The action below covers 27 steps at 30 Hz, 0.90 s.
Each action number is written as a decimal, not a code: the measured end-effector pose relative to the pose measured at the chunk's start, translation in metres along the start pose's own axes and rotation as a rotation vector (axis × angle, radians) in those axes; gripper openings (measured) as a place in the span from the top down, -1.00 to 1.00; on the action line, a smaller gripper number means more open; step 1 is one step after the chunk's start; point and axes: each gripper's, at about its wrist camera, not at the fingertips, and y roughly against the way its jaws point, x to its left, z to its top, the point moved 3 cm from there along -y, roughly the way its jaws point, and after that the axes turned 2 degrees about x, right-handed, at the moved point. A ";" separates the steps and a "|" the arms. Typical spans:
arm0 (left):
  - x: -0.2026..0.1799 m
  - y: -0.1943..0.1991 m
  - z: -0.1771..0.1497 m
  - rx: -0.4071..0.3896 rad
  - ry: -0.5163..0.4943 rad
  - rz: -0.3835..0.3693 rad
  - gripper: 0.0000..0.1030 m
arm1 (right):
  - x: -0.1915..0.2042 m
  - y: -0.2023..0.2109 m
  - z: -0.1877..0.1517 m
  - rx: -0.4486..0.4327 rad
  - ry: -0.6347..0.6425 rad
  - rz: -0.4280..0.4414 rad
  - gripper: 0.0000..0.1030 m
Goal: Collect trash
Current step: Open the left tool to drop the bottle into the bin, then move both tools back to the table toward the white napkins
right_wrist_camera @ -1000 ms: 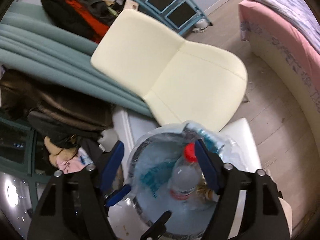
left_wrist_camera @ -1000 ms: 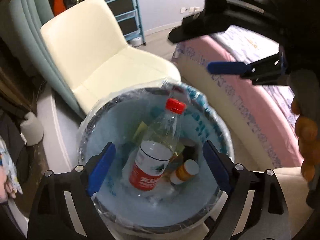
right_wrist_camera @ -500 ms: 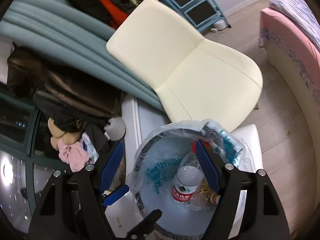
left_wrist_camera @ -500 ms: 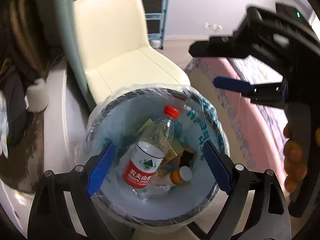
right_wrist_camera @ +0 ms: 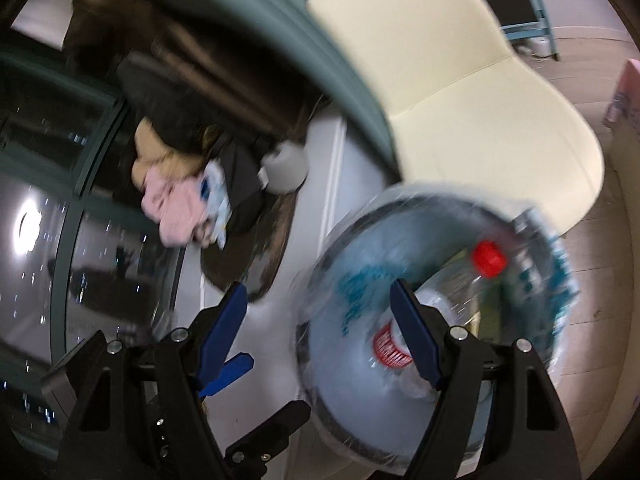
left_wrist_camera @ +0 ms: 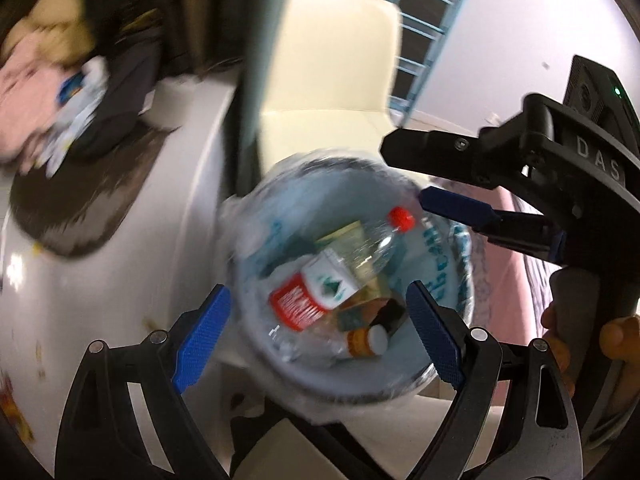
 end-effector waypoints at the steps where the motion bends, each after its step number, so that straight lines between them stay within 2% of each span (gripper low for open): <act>1: 0.007 0.004 -0.005 -0.003 0.024 0.011 -0.67 | 0.006 -0.004 -0.004 0.016 0.015 0.010 -0.38; 5: 0.029 0.024 -0.022 -0.045 0.086 0.042 -0.67 | 0.026 -0.012 -0.013 0.040 0.054 0.027 -0.38; 10: 0.068 0.050 -0.060 -0.086 0.154 0.064 -0.67 | 0.066 -0.027 -0.039 0.067 0.127 0.044 -0.38; 18: 0.156 0.100 -0.156 -0.063 0.258 0.114 -0.67 | 0.140 -0.061 -0.129 0.146 0.200 0.048 -0.38; 27: 0.246 0.153 -0.250 -0.082 0.372 0.153 -0.67 | 0.214 -0.112 -0.230 0.242 0.261 0.034 -0.38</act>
